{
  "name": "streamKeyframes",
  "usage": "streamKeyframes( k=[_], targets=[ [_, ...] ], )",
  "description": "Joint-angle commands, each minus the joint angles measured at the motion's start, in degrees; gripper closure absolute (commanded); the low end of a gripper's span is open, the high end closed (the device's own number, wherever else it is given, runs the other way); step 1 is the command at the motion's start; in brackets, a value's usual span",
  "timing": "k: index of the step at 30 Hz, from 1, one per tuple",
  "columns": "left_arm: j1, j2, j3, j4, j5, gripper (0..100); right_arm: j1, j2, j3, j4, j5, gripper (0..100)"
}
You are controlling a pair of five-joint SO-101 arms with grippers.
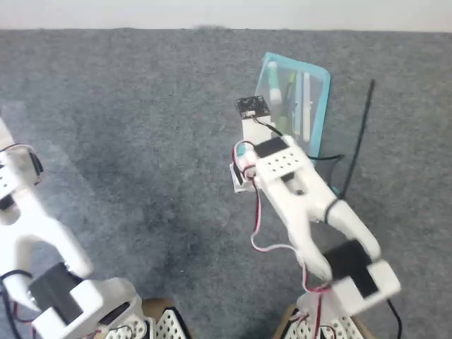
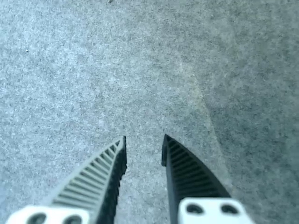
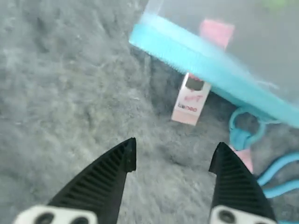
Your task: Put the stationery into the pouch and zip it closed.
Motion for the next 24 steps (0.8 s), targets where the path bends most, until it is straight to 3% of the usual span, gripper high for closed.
streamKeyframes(
  k=[1,5,7,15,24],
  targets=[
    [-0.4,-3.4,-0.7,-1.5,-0.9,88,1.3,-7.3,4.2,-4.8,1.8,80.0],
    [-0.3,-3.4,-0.7,-1.5,-0.9,88,0.4,-7.8,9.6,-14.8,8.0,99.8],
    [-0.3,-3.4,-0.7,-1.5,-0.9,88,-1.3,-7.7,10.2,-15.8,9.2,95.8],
    [-0.3,-3.4,-0.8,-1.6,-0.9,88,1.9,1.5,4.9,-13.5,9.3,99.2],
    [-0.3,-3.4,-1.0,-1.6,-0.9,88,2.9,-0.4,3.7,-7.6,7.3,99.2]
  ],
)
